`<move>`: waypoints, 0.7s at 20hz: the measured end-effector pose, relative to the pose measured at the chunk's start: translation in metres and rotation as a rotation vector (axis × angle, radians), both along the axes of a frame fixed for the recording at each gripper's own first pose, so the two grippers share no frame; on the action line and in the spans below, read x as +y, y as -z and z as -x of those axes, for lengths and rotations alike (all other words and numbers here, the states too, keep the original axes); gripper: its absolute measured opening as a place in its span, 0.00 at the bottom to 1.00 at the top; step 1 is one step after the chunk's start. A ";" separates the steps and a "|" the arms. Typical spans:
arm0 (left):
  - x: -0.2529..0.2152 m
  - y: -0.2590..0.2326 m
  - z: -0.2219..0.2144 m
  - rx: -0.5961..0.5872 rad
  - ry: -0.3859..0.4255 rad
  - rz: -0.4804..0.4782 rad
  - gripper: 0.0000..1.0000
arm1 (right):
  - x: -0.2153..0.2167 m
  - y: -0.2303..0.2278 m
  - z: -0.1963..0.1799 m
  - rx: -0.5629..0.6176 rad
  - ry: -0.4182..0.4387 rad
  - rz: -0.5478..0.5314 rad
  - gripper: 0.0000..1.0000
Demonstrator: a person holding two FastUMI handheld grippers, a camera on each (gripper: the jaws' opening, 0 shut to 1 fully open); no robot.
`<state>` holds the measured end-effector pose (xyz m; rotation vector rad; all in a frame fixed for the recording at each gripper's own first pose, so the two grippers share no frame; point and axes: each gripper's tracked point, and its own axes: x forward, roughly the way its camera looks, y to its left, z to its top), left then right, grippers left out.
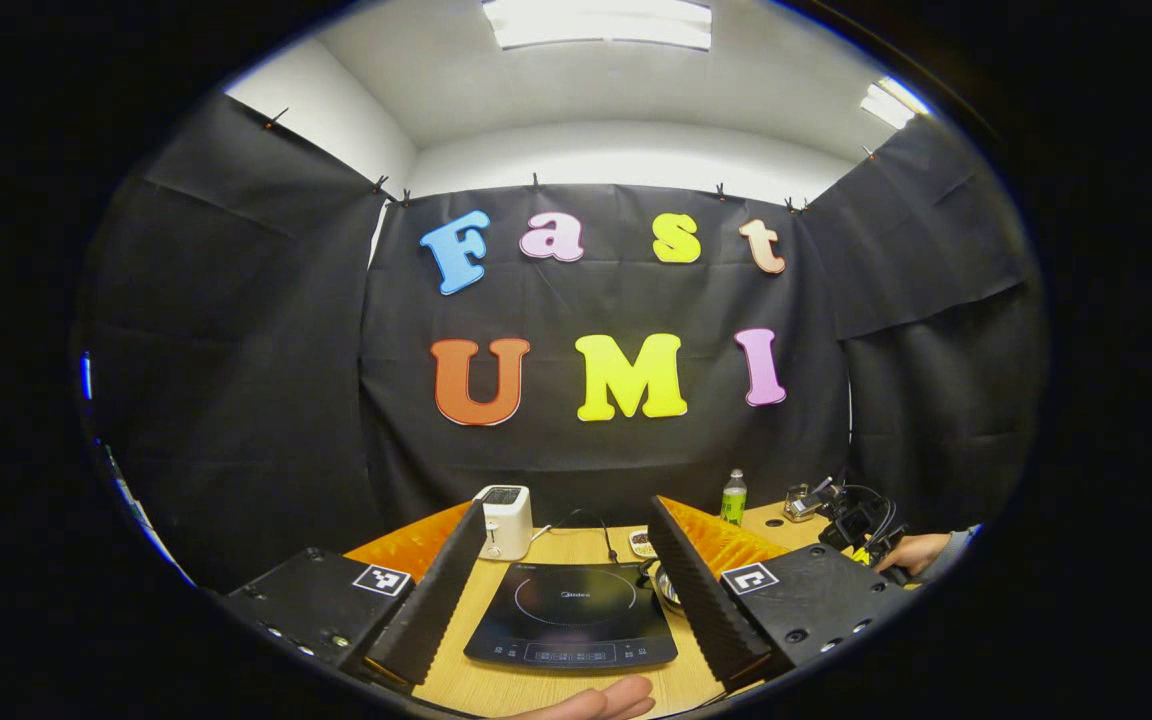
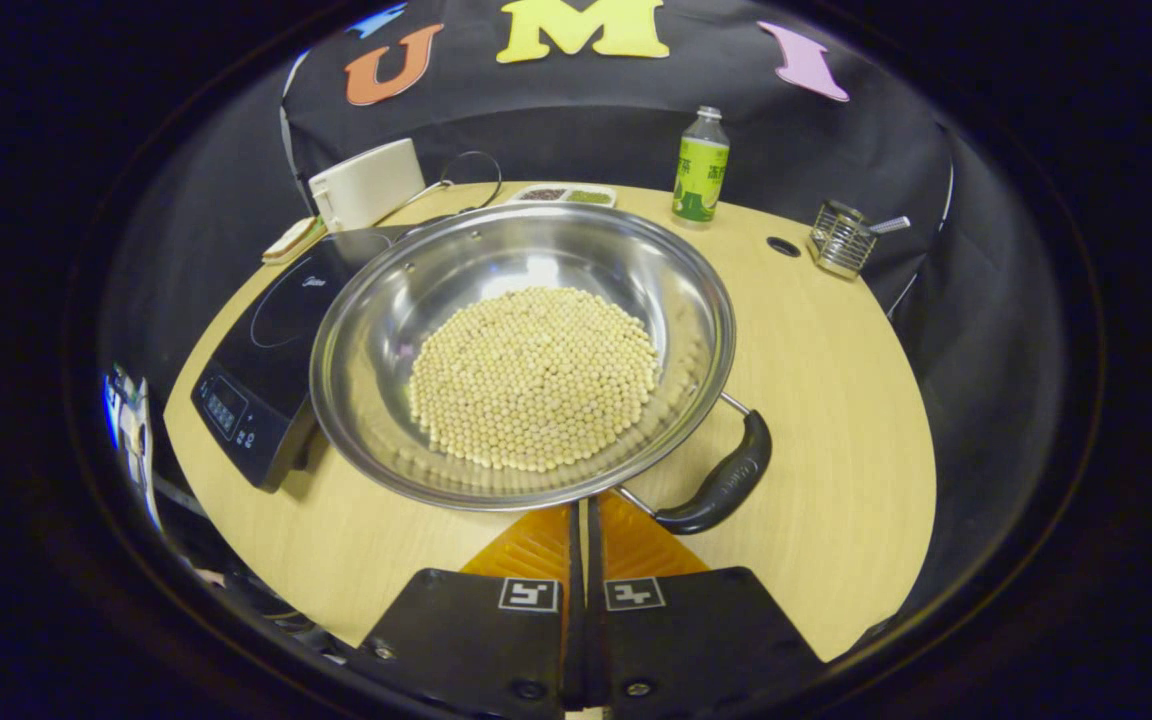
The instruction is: First push the handle of the pot to place it horizontally, then grasp the pot with both hands and set it on the induction cooktop.
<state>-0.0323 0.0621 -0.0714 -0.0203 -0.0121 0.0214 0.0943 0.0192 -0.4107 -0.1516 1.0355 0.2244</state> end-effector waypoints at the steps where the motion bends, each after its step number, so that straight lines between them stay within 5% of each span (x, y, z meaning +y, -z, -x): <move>1: 0.001 0.002 -0.001 0.002 -0.003 -0.005 0.97 | -0.004 0.000 -0.003 -0.005 0.002 0.004 0.04; 14: -0.017 0.004 -0.007 -0.014 0.036 0.011 0.97 | -0.035 0.002 -0.039 -0.017 0.006 0.059 0.04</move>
